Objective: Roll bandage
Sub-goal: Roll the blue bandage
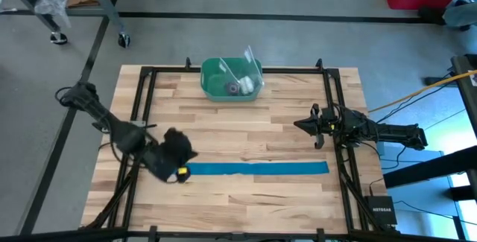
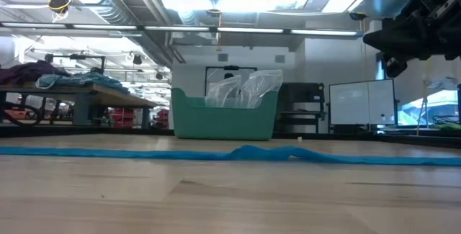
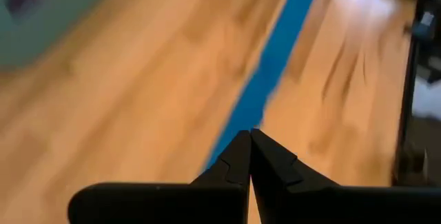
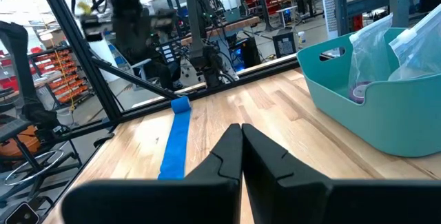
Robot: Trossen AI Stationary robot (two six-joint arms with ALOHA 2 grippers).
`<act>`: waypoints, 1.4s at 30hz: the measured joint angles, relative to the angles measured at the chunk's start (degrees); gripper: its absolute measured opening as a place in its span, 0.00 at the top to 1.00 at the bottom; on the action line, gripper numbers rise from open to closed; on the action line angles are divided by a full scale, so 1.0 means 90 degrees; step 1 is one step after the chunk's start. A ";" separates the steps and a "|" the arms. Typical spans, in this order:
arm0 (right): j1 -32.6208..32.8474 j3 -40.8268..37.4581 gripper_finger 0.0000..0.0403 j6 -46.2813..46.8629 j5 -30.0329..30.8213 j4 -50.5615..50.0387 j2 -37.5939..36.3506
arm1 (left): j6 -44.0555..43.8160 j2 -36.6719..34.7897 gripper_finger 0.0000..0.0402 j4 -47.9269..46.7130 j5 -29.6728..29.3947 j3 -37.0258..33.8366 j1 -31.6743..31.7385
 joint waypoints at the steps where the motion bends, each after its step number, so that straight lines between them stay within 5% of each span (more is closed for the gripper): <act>1: 0.0000 -0.0002 0.97 0.0000 0.0000 0.0000 0.0002 | -0.0384 0.0079 1.00 -0.0210 0.0090 0.0061 -0.0180; 9: 0.0001 0.0002 0.97 0.0000 0.0002 0.0017 0.0002 | -0.3290 0.0547 1.00 -0.1493 0.1021 0.0100 -0.1510; 15: 0.0002 0.0002 0.97 0.0002 0.0002 0.0006 0.0001 | -0.4400 0.1227 1.00 -0.1653 0.1471 0.0097 -0.2323; 26: 0.0002 0.0002 0.97 0.0166 0.0000 0.0007 0.0002 | -0.5190 0.2928 1.00 -0.1412 0.2016 0.0090 -0.3135; 33: 0.0002 0.0002 0.97 0.0163 -0.0002 -0.0002 0.0000 | -0.4585 0.3364 1.00 -0.1687 0.2315 0.0087 -0.3013; 42: 0.0002 0.0002 0.97 0.0151 -0.0013 -0.0034 0.0002 | -0.4886 0.2964 0.77 -0.3191 0.2724 0.0348 -0.2770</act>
